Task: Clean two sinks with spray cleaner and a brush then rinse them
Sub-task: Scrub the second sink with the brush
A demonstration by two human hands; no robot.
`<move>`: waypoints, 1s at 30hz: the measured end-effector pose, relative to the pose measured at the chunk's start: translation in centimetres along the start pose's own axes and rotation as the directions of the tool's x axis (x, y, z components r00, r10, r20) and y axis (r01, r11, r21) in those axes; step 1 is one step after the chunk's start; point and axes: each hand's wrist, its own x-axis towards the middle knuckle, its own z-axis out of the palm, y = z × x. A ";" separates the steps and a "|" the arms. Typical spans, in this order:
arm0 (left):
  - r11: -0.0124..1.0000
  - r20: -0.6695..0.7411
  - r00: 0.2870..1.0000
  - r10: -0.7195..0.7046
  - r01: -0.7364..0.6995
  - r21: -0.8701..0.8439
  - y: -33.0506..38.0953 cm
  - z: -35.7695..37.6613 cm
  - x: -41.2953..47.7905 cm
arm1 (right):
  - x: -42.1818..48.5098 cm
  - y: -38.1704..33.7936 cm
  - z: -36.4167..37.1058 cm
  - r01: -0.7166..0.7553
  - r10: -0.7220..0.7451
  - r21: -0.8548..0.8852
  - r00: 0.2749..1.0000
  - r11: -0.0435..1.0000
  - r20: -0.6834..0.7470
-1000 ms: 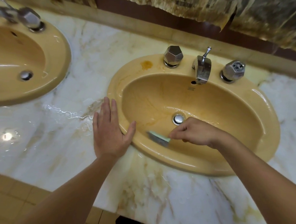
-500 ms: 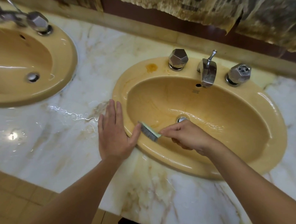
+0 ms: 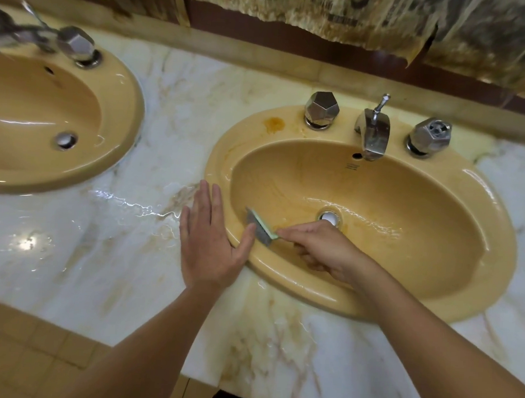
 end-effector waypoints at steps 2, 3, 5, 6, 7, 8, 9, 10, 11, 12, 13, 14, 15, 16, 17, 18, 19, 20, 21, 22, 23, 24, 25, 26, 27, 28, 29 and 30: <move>1.000 0.004 1.000 -0.003 0.003 0.006 0.0 0.0 0.0 | 1.1 0.4 0.0 -0.015 0.007 -0.097 0.997 0.995 -0.083; 1.000 0.007 1.000 -0.004 0.004 0.008 0.0 0.0 0.0 | 1.2 0.6 0.1 -0.052 0.021 -0.179 0.985 0.982 -0.170; 1.000 0.013 1.000 -0.004 0.004 0.003 -0.1 0.0 0.1 | 1.2 0.3 0.4 -0.024 0.017 -0.068 0.994 0.997 -0.109; 1.000 0.013 1.000 -0.002 0.002 -0.003 -0.1 0.0 0.1 | 1.0 -0.3 0.5 0.002 -0.002 -0.001 0.999 1.000 -0.036; 1.000 0.011 1.000 0.000 0.000 -0.009 0.0 0.0 0.0 | 0.7 -0.7 0.6 0.037 -0.037 0.048 0.999 0.998 -0.012; 1.000 0.008 1.000 0.001 -0.001 -0.011 0.0 0.0 0.0 | 1.0 -0.8 0.7 0.066 -0.065 0.025 0.997 0.998 -0.035; 1.000 0.004 1.000 0.000 0.000 -0.009 0.0 0.0 0.0 | 1.5 -0.6 1.1 0.069 -0.073 -0.056 0.995 0.996 -0.068; 1.000 0.001 1.000 -0.001 0.001 -0.004 0.0 0.0 0.0 | 1.6 -0.3 1.3 0.032 -0.053 -0.161 0.991 0.986 -0.126; 1.000 0.001 1.000 0.000 0.000 0.001 0.0 0.0 -0.1 | 1.8 0.0 1.6 -0.017 -0.021 -0.184 0.979 0.983 -0.202; 1.000 0.004 1.000 0.002 -0.002 0.000 0.0 0.0 -0.1 | 1.6 -0.3 1.8 -0.012 -0.016 -0.144 0.982 0.989 -0.190; 1.000 0.007 1.000 0.004 -0.003 -0.007 -0.1 0.0 -0.1 | 1.6 -0.6 1.9 0.046 -0.054 -0.068 0.992 0.997 -0.118; 1.000 0.010 1.000 0.004 -0.004 -0.016 -0.1 0.0 0.0 | 1.5 -1.1 1.8 0.064 -0.062 0.035 0.997 0.997 -0.056; 1.000 0.014 1.000 0.004 -0.004 -0.021 -0.1 0.0 0.0 | 1.2 -1.3 1.7 0.100 -0.098 0.061 0.995 0.993 -0.025; 1.000 0.018 1.000 0.004 -0.003 -0.018 -0.1 0.0 0.0 | 1.5 -1.4 1.6 0.119 -0.117 0.032 0.992 0.992 -0.048; 1.000 0.023 1.000 0.002 -0.001 -0.011 -0.1 0.0 0.1 | 1.9 -0.9 1.7 0.103 -0.105 -0.019 0.992 0.994 -0.076; 1.000 0.026 1.000 0.000 0.000 -0.005 0.0 0.0 0.0 | 2.2 -0.4 1.6 0.063 -0.081 -0.138 0.989 0.988 -0.124; 1.000 0.025 1.000 0.000 0.001 -0.003 0.0 0.0 0.0 | 2.1 -0.3 1.6 0.028 -0.062 -0.195 0.984 0.980 -0.167; 1.000 0.026 1.000 -0.001 0.001 -0.002 0.0 0.0 -0.1 | 2.0 -0.4 1.6 0.029 -0.052 -0.162 0.988 0.986 -0.142; 1.000 0.028 1.000 -0.002 0.003 -0.006 -0.1 0.0 0.0 | 2.0 -0.5 1.6 0.062 -0.069 -0.080 0.994 0.995 -0.086; 1.000 0.030 1.000 -0.002 0.003 -0.016 -0.1 -0.1 0.0 | 1.8 -0.5 1.4 0.096 -0.096 -0.001 0.995 0.995 -0.021; 1.000 0.029 1.000 0.002 -0.001 -0.026 -0.1 -0.2 0.1 | 1.5 -0.7 1.1 0.124 -0.124 0.016 0.992 0.992 -0.008; 1.000 0.026 1.000 0.006 -0.005 -0.031 -0.1 -0.2 0.1 | 1.7 -0.5 1.0 0.154 -0.157 -0.075 0.987 0.985 -0.027; 0.999 0.020 1.000 0.008 -0.007 -0.035 0.0 -0.3 0.1 | 2.2 0.4 0.7 0.144 -0.158 -0.189 0.986 0.971 -0.059; 0.998 0.020 1.000 0.008 -0.007 -0.055 0.1 -0.3 0.1 | 2.7 1.4 0.2 0.099 -0.144 -0.360 0.985 0.928 -0.099; 0.995 0.026 1.000 0.001 0.001 -0.101 0.0 -0.4 0.0 | 2.8 2.2 -0.1 0.019 -0.103 -0.477 0.983 0.879 -0.151; 0.984 0.031 0.999 -0.020 0.025 -0.176 0.0 -0.7 0.1 | 2.8 2.7 -0.5 -0.012 -0.079 -0.519 0.985 0.855 -0.153; 0.962 0.029 0.999 -0.045 0.051 -0.269 -0.2 -1.1 0.6 | 2.8 3.0 -1.1 0.012 -0.073 -0.485 0.992 0.874 -0.106; 0.933 0.022 0.998 -0.066 0.069 -0.354 -0.5 -1.6 1.5 | 2.7 3.1 -1.7 0.048 -0.069 -0.403 0.997 0.914 -0.039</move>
